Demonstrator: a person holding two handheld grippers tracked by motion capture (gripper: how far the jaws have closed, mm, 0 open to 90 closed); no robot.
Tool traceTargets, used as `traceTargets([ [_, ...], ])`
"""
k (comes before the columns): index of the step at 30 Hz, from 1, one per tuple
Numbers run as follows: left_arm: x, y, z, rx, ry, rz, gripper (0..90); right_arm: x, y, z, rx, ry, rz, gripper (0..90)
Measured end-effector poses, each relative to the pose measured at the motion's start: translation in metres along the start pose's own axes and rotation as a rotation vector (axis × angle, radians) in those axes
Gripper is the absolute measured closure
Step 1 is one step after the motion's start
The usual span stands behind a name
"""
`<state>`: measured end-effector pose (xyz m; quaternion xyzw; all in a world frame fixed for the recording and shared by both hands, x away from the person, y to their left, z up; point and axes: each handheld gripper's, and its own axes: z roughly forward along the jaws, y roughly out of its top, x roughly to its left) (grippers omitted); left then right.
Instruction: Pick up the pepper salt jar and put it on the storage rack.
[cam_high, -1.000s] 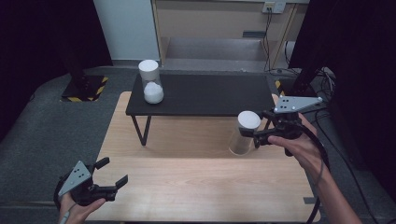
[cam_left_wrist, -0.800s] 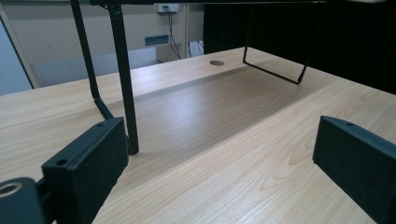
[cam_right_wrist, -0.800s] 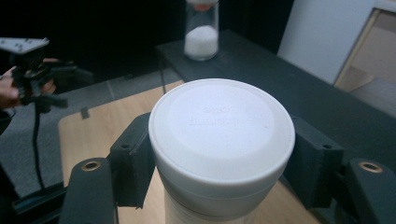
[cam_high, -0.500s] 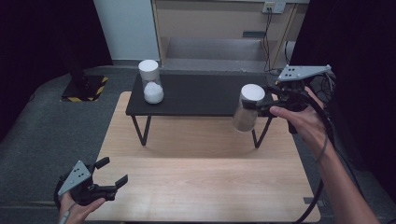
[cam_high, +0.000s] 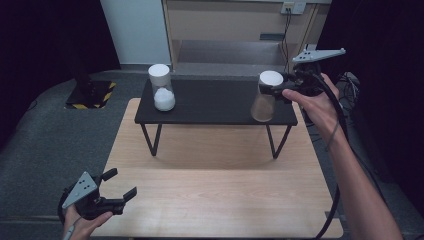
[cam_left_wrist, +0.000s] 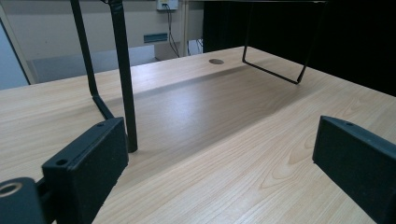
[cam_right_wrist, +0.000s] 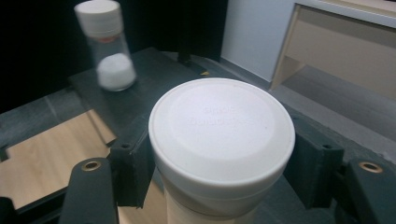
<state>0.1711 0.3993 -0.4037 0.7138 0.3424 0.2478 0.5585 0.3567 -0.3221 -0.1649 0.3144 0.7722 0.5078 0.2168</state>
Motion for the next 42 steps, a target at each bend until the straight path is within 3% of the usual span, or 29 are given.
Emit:
traceTargets([
  [11,0.001,0.000,0.001,0.002,-0.002,-0.004,2.4,-0.012,0.007,0.031,0.009,-0.110,0.051,33.8],
  [32,0.002,0.000,0.000,-0.005,-0.003,-0.003,2.7,-0.025,-0.003,0.050,0.051,-0.122,0.091,33.6],
  [34,0.002,0.000,0.000,-0.006,-0.004,-0.002,2.7,-0.027,-0.005,0.050,0.041,-0.115,0.091,31.9],
  [36,0.002,0.000,-0.001,-0.006,-0.004,-0.002,2.7,-0.025,-0.016,0.048,-0.027,-0.122,0.090,19.9],
  [37,0.002,0.000,-0.001,-0.006,-0.005,0.000,2.8,-0.029,-0.019,0.046,-0.052,-0.099,0.122,15.0],
  [42,0.001,0.000,-0.001,-0.008,-0.007,0.002,2.8,-0.028,-0.026,0.028,-0.163,-0.114,0.130,7.9],
])
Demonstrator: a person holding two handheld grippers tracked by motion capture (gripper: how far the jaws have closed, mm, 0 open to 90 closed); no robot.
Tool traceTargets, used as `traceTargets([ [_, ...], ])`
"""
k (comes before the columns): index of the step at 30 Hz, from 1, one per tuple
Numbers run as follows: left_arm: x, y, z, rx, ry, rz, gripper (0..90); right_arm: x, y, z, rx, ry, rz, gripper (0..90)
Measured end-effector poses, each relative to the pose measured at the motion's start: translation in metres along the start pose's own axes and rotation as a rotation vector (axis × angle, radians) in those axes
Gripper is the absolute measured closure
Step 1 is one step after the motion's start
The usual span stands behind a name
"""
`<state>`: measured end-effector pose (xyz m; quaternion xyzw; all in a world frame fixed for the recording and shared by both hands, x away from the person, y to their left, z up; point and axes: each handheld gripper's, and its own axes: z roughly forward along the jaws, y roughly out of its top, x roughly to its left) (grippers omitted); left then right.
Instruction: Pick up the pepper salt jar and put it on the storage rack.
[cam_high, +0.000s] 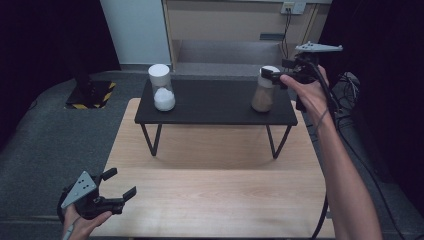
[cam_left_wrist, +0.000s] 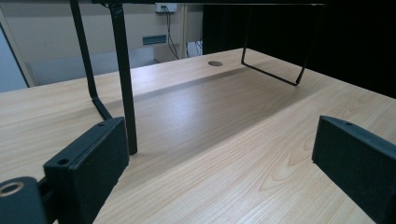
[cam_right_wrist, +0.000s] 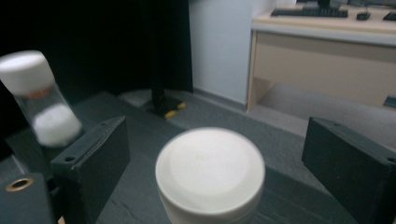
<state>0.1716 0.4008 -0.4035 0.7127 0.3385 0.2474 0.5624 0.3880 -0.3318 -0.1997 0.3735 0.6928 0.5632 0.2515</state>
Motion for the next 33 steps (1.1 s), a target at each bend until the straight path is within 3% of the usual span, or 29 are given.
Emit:
traceTargets([
  [2,0.000,0.000,0.000,-0.001,0.000,0.001,2.8,0.002,0.002,-0.010,-0.040,-0.011,-0.016,5.9],
  [7,0.000,0.001,0.000,-0.008,-0.005,0.006,2.8,0.006,0.006,-0.035,-0.101,0.019,-0.036,3.0],
  [13,-0.001,0.002,0.002,-0.007,-0.010,0.011,2.8,0.012,0.004,-0.054,-0.149,0.061,-0.097,3.1],
  [25,0.002,0.004,0.009,-0.005,-0.031,0.014,2.8,0.027,-0.018,-0.075,-0.175,0.120,-0.176,3.7],
  [33,0.004,0.005,0.015,-0.007,-0.047,0.014,2.7,0.038,-0.045,-0.092,-0.188,0.152,-0.190,3.9],
])
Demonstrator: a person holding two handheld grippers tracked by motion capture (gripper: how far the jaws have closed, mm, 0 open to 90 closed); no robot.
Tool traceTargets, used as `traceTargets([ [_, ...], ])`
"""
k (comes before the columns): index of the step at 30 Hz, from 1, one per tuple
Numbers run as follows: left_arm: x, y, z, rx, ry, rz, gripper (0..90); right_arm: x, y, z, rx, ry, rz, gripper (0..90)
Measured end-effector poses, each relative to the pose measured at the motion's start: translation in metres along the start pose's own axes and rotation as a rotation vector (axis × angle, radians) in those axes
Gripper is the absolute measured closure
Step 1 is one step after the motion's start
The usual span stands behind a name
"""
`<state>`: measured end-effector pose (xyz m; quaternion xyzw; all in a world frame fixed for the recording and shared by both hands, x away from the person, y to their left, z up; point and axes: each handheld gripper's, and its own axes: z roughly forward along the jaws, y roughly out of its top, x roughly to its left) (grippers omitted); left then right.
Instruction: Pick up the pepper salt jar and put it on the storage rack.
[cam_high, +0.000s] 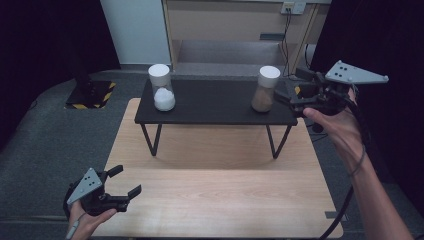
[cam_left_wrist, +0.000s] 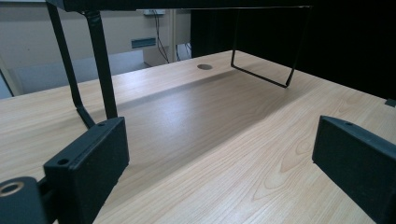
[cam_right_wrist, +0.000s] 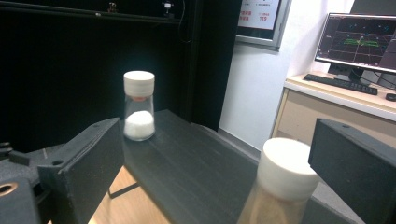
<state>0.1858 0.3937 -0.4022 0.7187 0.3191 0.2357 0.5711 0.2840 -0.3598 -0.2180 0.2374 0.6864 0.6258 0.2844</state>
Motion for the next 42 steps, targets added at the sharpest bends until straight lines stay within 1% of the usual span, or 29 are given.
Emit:
traceTargets([
  [5,0.002,0.001,0.004,0.006,-0.012,0.004,2.7,0.008,-0.016,-0.011,-0.001,0.007,0.008,3.9],
  [10,0.002,0.002,0.007,0.006,-0.017,0.004,2.7,0.019,-0.036,-0.022,-0.010,-0.008,0.016,4.2],
  [13,0.002,0.002,0.008,0.005,-0.018,0.003,2.7,0.027,-0.047,-0.028,0.004,-0.014,0.005,4.3],
  [15,0.002,0.002,0.008,0.008,-0.019,0.004,2.7,0.030,-0.053,-0.030,0.009,-0.013,0.007,4.3],
  [21,0.001,0.002,0.008,0.007,-0.018,0.008,2.7,0.044,-0.071,-0.037,0.033,-0.033,-0.021,4.3],
  [24,0.001,0.002,0.008,0.003,-0.016,0.008,2.7,0.052,-0.084,-0.041,0.038,-0.037,-0.010,4.3],
  [26,0.001,0.002,0.008,0.003,-0.016,0.010,2.7,0.060,-0.095,-0.044,0.050,-0.050,-0.016,4.3],
  [29,0.001,0.002,0.009,0.001,-0.017,0.014,2.8,0.068,-0.112,-0.047,0.065,-0.058,0.004,4.3],
  [32,0.000,0.002,0.009,0.002,-0.016,0.017,2.9,0.072,-0.128,-0.050,0.075,-0.057,0.031,4.3],
  [35,-0.001,0.001,0.008,-0.005,-0.014,0.019,3.1,0.075,-0.140,-0.054,0.084,-0.065,0.051,4.3],
  [38,-0.001,0.001,0.008,-0.008,-0.012,0.022,3.2,0.081,-0.151,-0.058,0.093,-0.082,0.060,4.3],
  [42,-0.002,0.001,0.009,-0.014,-0.010,0.032,3.3,0.089,-0.162,-0.063,0.109,-0.109,0.049,4.3],
])
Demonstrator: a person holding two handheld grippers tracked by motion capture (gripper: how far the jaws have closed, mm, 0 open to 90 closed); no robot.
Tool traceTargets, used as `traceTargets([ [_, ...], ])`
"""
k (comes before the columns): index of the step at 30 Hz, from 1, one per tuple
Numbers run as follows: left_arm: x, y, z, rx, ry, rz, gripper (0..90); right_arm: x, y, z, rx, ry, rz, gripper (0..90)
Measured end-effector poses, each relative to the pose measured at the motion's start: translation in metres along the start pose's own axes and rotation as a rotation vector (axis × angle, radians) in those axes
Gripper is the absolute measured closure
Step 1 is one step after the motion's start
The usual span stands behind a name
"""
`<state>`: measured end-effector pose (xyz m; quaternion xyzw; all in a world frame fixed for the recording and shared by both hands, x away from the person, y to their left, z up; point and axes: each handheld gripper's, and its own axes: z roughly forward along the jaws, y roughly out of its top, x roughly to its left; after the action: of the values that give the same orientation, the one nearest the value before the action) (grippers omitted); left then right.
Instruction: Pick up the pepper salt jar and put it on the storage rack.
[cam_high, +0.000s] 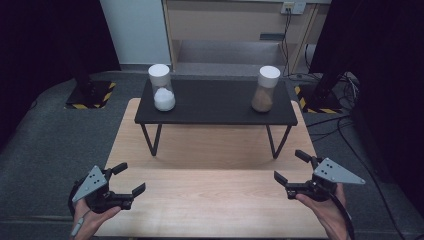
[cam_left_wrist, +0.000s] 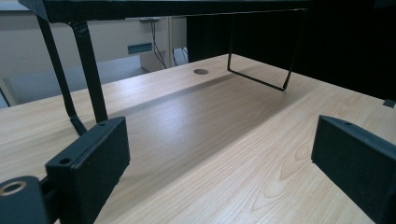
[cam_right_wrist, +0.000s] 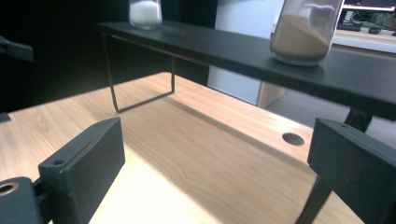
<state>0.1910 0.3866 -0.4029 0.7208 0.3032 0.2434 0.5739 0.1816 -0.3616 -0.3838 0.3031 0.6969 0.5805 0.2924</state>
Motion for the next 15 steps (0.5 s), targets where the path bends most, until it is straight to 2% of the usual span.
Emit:
traceTargets([
  [15,-0.003,-0.001,-0.001,-0.022,0.013,0.025,3.6,0.018,-0.032,0.000,0.044,-0.021,-0.012,4.4],
])
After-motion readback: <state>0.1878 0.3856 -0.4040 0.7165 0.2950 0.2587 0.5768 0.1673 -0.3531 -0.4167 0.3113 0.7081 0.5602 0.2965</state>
